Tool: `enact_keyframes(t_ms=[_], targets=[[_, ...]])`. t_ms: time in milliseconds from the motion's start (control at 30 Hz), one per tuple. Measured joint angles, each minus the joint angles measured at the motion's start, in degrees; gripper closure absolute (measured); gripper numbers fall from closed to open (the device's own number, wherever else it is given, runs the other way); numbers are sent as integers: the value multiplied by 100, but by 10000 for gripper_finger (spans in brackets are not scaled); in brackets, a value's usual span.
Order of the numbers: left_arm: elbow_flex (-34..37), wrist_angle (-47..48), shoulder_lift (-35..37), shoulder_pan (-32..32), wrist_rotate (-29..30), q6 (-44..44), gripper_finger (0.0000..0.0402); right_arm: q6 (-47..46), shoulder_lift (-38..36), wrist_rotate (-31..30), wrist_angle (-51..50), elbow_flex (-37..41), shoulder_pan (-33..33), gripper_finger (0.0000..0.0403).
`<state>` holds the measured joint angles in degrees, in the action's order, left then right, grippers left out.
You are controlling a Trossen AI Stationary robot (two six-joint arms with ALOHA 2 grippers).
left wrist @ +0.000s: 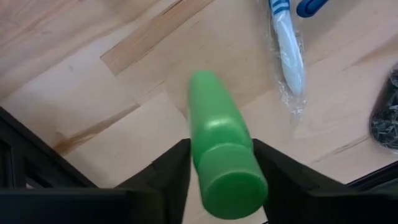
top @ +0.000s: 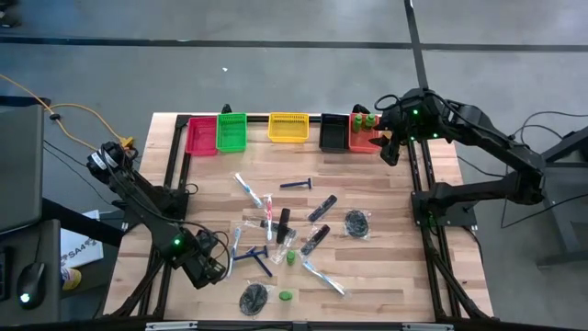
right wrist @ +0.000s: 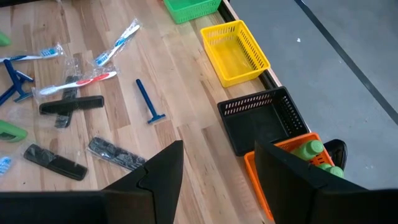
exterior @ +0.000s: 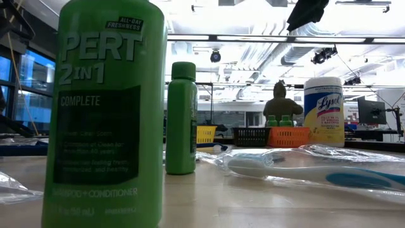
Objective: Pick & Place Travel size toiletries
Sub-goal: Put the green shampoo bottle into the orange bin
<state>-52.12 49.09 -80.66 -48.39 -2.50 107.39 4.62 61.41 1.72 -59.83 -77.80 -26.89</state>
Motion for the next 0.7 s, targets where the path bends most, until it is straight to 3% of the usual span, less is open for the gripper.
enact_keyframes(t_ms=[233, 700], targets=[[-2, -16, 0, -1, 33, 91, 317, 0, 0, 0, 0, 0, 0, 215], [-2, -101, 15, 1, 138, 95, 315, 15, 0, 0, 0, 0, 2, 215]])
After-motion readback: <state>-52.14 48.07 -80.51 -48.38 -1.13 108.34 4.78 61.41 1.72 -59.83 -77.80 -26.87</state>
